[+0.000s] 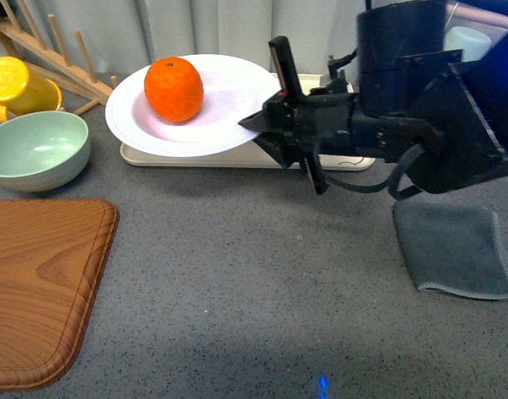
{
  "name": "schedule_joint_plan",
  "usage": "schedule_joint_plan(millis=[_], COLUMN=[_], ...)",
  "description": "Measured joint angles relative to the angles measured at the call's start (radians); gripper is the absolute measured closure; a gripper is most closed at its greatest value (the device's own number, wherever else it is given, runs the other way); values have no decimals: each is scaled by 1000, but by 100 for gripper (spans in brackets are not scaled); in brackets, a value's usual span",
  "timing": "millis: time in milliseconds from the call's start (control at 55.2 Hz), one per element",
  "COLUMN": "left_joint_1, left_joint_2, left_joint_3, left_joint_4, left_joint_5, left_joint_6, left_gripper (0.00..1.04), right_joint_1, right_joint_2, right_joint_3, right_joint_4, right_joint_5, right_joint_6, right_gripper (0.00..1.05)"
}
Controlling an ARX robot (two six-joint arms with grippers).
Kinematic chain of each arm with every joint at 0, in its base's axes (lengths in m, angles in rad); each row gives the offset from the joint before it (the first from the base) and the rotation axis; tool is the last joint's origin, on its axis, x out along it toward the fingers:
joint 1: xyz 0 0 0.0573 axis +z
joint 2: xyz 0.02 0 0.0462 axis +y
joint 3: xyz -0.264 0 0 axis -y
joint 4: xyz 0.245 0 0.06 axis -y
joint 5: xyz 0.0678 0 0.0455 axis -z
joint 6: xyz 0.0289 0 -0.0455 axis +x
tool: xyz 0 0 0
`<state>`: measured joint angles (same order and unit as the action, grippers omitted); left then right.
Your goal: Place orange and plate with both arms
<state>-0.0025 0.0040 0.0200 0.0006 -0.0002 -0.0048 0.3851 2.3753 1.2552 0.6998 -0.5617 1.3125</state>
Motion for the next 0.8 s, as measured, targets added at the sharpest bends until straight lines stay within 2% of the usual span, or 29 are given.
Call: schedule_joint_plan(millis=[199,579,652,796], left_joint_1=[0,0,0,0], left_joint_2=[0,0,0,0], left_joint_3=[0,0,0,0], left_joint_4=[0,0,0,0], left_joint_5=[0,0,0,0], left_joint_6=[0,0,0,0], left_gripper=[7,7,7,7], right_joint_1=[48,62,61,48], right_joint_2=[122,227,228,159], right_joint_3=[211,376,377,274], right_joint_4=[-96,-230,-237,-219], right_joint_5=[98,151,150,146], right_joint_6=[69,65,55,-14], right_gripper=[102,101,90,58])
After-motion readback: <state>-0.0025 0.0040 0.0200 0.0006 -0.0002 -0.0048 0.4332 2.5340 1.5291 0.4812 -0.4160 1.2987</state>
